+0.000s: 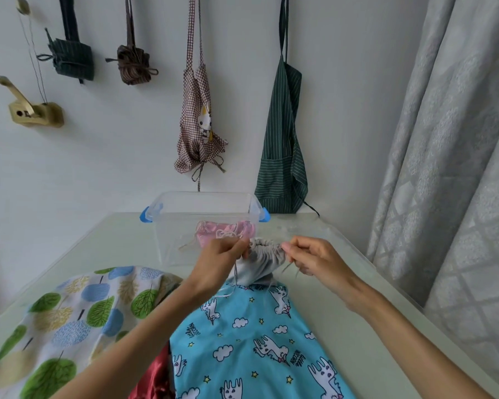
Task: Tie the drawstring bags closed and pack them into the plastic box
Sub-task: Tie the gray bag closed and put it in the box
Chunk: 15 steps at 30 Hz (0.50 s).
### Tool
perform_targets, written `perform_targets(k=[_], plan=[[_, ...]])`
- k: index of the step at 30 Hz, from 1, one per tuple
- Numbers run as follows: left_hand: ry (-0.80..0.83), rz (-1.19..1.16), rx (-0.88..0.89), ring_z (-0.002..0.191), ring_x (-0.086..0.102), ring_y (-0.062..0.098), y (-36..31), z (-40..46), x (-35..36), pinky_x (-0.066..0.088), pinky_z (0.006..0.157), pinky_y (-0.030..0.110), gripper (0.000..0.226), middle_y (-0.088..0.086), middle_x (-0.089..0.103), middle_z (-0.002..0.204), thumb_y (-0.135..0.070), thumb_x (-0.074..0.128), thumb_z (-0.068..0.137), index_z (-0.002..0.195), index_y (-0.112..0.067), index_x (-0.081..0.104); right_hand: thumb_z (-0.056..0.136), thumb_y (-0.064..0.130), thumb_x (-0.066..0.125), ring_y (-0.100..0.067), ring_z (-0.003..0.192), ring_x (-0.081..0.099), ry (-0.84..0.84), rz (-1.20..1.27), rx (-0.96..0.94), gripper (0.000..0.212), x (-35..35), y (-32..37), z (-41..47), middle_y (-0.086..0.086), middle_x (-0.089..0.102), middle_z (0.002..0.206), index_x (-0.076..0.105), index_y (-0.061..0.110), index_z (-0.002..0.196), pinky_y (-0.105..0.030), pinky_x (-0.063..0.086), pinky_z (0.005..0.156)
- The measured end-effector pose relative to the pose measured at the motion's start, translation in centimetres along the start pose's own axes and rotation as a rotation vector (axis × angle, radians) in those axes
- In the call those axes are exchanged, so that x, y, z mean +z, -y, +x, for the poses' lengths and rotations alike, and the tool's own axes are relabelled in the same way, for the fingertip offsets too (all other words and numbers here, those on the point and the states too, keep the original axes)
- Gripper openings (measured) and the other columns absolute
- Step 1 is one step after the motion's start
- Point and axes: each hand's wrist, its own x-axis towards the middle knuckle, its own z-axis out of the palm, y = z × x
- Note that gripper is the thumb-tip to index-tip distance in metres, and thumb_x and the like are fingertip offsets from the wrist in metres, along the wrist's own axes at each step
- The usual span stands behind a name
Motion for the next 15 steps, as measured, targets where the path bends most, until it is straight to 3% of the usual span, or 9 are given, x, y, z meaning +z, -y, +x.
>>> perform_targets(k=[2, 4, 8, 10, 12, 15], plan=[[0.019, 0.058, 0.042, 0.056, 0.03, 0.011, 0.4, -0.7, 0.0, 0.027, 0.057, 0.026, 0.041, 0.0, 0.037, 0.06, -0.032, 0.043, 0.099, 0.06, -0.019, 0.048, 0.095, 0.028, 0.051, -0.002, 0.048, 0.031, -0.019, 0.022, 0.033, 0.031, 0.1, -1.1, -0.6, 0.014, 0.036, 0.05, 0.052, 0.016, 0.067, -0.012, 0.031, 0.051], [0.148, 0.113, 0.066, 0.059, 0.031, 0.011, 0.9, -1.3, -0.4, 0.03, 0.059, 0.024, 0.04, 0.005, 0.037, 0.067, -0.033, 0.041, 0.099, 0.063, -0.018, 0.048, 0.094, 0.03, 0.052, -0.002, 0.05, 0.033, -0.012, 0.001, 0.061, 0.029, -0.2, -2.1, -1.5, 0.013, 0.038, 0.053, 0.053, 0.016, 0.068, -0.014, 0.032, 0.055], [0.308, 0.127, 0.004, 0.056, 0.026, 0.011, 2.8, -2.4, -1.0, 0.026, 0.053, 0.022, 0.039, 0.007, 0.029, 0.066, -0.038, 0.043, 0.098, 0.063, -0.021, 0.049, 0.092, 0.031, 0.053, -0.003, 0.054, 0.039, 0.057, -0.064, 0.106, 0.027, 0.2, -3.7, -3.2, 0.008, 0.047, 0.059, 0.058, 0.016, 0.071, -0.013, 0.036, 0.058], [0.293, 0.152, -0.042, 0.053, 0.026, 0.011, 3.7, -2.7, -0.9, 0.026, 0.052, 0.023, 0.039, 0.003, 0.03, 0.061, -0.038, 0.045, 0.097, 0.064, -0.02, 0.055, 0.093, 0.03, 0.054, -0.001, 0.052, 0.041, 0.064, -0.089, 0.123, 0.025, 1.0, -4.2, -3.4, 0.013, 0.051, 0.053, 0.062, 0.016, 0.074, -0.011, 0.036, 0.057], [0.252, 0.236, -0.064, 0.05, 0.034, 0.009, 4.5, -2.9, -0.8, 0.034, 0.051, 0.021, 0.035, -0.003, 0.042, 0.06, -0.037, 0.048, 0.096, 0.069, -0.02, 0.064, 0.092, 0.031, 0.056, -0.003, 0.054, 0.046, 0.1, -0.132, 0.139, 0.024, 1.6, -4.5, -3.6, 0.013, 0.059, 0.057, 0.068, 0.015, 0.08, -0.012, 0.037, 0.059], [0.137, 0.445, -0.069, 0.073, 0.059, 0.003, 5.2, -3.2, -1.0, 0.052, 0.068, 0.023, 0.016, -0.014, 0.062, 0.091, -0.04, 0.053, 0.093, 0.091, -0.031, 0.066, 0.09, 0.032, 0.06, -0.018, 0.072, 0.066, 0.102, -0.207, 0.104, 0.021, 2.1, -5.1, -3.5, 0.0, 0.072, 0.079, 0.072, 0.017, 0.082, -0.028, 0.05, 0.07]])
